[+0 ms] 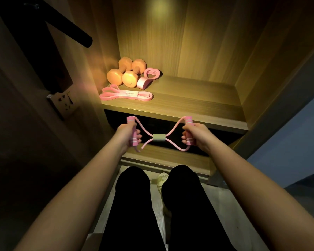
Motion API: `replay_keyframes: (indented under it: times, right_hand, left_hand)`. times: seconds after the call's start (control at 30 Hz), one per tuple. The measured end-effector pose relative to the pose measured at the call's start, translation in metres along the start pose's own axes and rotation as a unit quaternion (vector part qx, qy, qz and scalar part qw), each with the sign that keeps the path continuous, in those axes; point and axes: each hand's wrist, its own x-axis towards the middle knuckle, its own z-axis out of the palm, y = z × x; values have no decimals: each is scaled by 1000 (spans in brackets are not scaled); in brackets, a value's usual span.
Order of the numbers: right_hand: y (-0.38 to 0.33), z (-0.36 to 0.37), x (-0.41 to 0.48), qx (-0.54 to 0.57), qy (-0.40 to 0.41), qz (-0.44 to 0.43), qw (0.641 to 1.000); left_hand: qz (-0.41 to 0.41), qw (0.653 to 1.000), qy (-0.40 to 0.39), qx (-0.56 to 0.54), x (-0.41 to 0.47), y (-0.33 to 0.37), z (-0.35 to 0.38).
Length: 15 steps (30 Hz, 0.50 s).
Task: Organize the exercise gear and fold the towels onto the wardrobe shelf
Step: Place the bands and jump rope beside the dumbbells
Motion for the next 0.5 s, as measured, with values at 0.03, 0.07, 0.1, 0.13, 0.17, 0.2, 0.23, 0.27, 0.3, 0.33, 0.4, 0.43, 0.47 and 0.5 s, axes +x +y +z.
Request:
replay_keyframes:
  times: [0.03,0.07,0.1,0.13,0.17,0.2,0.23,0.27,0.3,0.33,0.4,0.43,0.47,0.5]
  right_hand:
    - [-1,8,-3,-2,-23,3,1000]
    - [-2,16,-7,-5,-45,5,999]
    - [-2,22,-10,-7,-63,7,998]
    - [-3,28,-13,-10,-77,7,997]
    - [-4,31,-15,-17,-86,7,996]
    - [-4,34,-17,-32,-90,5,995]
    - [-4,35,-19,-55,-91,-1,994]
    - [-4,36,-20,-82,-87,-8,993]
    - [-4,36,-20,-105,-79,-15,991]
    - [-3,37,-20,-118,-73,-20,990]
    - [-2,40,-20,-121,-72,-25,990]
    - [-1,41,-20,-121,-74,-25,990]
    - [0,43,-20,-122,-75,-24,989]
    - [1,44,-19,-125,-76,-23,989]
  left_hand:
    - [-16,1000,-24,-12,-2,-2,6]
    - [-32,998,-48,-25,-5,-5,11]
    - [-44,996,-65,-32,-7,-8,15]
    - [-48,996,-74,-23,-8,-10,18]
    - [-46,996,-77,0,-9,-13,19]
    - [-41,996,-79,26,-10,-15,21]
    - [-34,995,-80,44,-11,-16,22]
    - [-28,995,-79,50,-11,-18,22]
    - [-27,995,-80,46,-10,-20,21]
    - [-33,995,-83,35,-10,-21,21]
    - [-50,995,-88,15,-11,-24,20]
    - [-54,995,-85,14,-11,-25,20]
    - [-55,995,-81,17,-10,-25,20]
    - [-55,995,-78,19,-10,-26,19]
